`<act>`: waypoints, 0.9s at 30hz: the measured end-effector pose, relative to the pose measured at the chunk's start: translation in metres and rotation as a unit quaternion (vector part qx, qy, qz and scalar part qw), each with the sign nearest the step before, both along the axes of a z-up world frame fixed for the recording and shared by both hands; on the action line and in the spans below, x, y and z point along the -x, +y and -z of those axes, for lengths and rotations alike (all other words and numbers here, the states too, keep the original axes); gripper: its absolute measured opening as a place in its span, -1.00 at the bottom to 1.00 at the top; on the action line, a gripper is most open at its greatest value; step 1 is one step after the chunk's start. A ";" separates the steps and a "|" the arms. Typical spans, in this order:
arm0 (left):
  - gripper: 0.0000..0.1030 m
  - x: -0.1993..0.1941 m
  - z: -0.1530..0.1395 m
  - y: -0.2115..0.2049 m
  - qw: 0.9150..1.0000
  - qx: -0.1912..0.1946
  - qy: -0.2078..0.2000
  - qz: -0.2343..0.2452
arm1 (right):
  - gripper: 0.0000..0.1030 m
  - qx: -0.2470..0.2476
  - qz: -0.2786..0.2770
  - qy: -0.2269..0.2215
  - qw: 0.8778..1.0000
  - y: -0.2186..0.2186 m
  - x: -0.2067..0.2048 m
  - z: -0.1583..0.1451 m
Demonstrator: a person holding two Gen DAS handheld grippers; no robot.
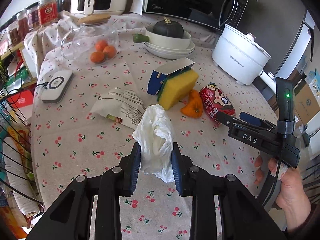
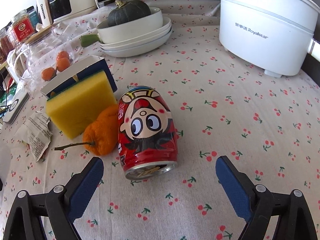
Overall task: Collect trash
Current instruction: 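Grasp the red can with the right tool while the left tool holds the tissue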
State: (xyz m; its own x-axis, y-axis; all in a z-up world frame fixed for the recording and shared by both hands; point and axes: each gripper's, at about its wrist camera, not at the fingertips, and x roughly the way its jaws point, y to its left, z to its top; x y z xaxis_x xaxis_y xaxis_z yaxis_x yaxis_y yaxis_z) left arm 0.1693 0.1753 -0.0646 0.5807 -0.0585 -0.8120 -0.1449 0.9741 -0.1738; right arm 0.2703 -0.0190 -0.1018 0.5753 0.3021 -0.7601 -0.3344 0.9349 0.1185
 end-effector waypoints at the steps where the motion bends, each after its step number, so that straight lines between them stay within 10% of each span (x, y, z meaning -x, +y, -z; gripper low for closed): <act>1: -0.40 0.000 0.000 -0.001 1.000 0.001 0.000 0.001 | 0.70 0.000 -0.002 0.000 1.000 0.001 -0.001 0.001; 6: -0.40 -0.002 -0.002 -0.006 1.000 0.003 -0.003 0.007 | 0.08 0.004 -0.030 -0.003 1.000 0.006 0.001 0.005; 27: -0.40 0.001 -0.011 -0.067 0.998 -0.005 -0.009 0.064 | 0.07 0.020 -0.052 0.003 0.998 -0.065 0.054 -0.053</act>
State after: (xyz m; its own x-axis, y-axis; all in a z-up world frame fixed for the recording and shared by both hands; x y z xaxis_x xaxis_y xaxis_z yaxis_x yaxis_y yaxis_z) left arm 0.1687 0.1085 -0.0535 0.5832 -0.1253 -0.8026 -0.0155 0.9861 -0.1652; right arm 0.2158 -0.0838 -0.0492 0.5381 0.3288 -0.7761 -0.4293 0.8993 0.0834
